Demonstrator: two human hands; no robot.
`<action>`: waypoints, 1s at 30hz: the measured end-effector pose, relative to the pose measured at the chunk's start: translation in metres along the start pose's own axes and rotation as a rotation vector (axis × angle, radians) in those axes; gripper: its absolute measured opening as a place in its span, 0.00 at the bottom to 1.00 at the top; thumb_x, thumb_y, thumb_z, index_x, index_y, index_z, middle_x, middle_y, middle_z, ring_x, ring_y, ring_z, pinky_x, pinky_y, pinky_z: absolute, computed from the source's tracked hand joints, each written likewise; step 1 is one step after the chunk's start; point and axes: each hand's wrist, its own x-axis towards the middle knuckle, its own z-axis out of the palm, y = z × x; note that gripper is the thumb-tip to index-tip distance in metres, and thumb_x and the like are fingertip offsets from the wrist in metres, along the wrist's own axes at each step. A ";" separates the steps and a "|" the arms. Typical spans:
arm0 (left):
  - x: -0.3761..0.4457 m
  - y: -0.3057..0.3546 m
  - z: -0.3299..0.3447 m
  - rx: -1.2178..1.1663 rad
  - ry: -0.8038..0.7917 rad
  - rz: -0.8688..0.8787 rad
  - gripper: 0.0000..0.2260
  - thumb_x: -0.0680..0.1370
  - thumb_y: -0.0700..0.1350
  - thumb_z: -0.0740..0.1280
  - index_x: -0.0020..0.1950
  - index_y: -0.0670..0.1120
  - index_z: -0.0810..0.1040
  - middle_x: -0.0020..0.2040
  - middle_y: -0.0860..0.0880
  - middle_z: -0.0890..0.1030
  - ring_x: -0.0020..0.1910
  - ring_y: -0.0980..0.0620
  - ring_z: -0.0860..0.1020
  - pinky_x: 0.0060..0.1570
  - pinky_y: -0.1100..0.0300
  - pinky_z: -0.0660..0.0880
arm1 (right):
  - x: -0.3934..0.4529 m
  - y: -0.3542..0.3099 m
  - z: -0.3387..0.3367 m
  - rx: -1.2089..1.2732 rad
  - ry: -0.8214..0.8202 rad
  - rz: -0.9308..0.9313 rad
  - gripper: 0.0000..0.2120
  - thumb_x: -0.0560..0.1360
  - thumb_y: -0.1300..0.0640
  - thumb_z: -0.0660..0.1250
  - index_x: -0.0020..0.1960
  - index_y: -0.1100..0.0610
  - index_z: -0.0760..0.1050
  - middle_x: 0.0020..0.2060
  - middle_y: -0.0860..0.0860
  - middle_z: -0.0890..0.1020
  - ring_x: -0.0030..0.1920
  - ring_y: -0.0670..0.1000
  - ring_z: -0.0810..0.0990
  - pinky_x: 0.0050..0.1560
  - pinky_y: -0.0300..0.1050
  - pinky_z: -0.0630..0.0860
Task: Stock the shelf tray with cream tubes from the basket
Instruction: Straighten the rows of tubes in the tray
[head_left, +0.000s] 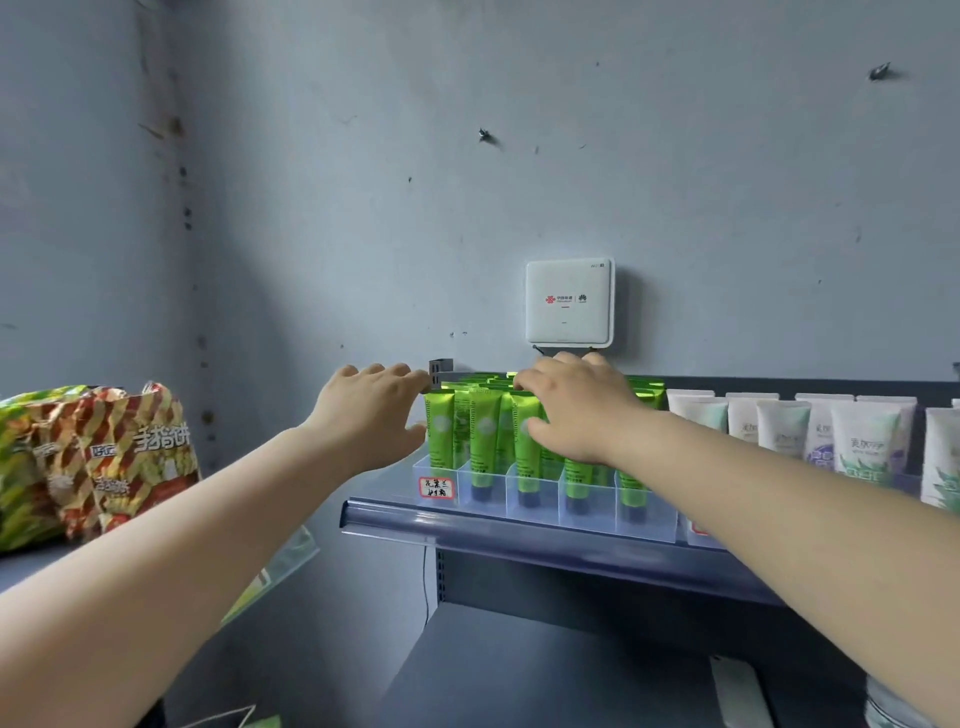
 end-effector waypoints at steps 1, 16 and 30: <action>0.003 -0.003 0.004 0.004 0.002 0.003 0.19 0.77 0.53 0.60 0.68 0.54 0.66 0.65 0.54 0.73 0.63 0.51 0.72 0.60 0.57 0.64 | 0.005 0.000 0.004 -0.003 0.003 -0.004 0.20 0.76 0.50 0.58 0.67 0.53 0.67 0.63 0.51 0.73 0.64 0.54 0.69 0.63 0.50 0.63; 0.138 -0.018 0.062 -0.065 0.024 -0.044 0.17 0.77 0.49 0.61 0.65 0.51 0.69 0.61 0.53 0.76 0.58 0.49 0.74 0.58 0.57 0.63 | 0.113 0.062 0.065 0.085 0.116 0.019 0.18 0.76 0.51 0.59 0.66 0.52 0.68 0.61 0.49 0.74 0.62 0.53 0.71 0.60 0.48 0.65; 0.220 -0.051 0.129 -0.165 -0.046 0.020 0.14 0.78 0.50 0.62 0.63 0.51 0.71 0.58 0.54 0.77 0.49 0.51 0.74 0.59 0.57 0.62 | 0.188 0.095 0.101 -0.002 -0.047 0.057 0.18 0.77 0.50 0.59 0.66 0.50 0.68 0.64 0.48 0.73 0.63 0.52 0.71 0.61 0.47 0.64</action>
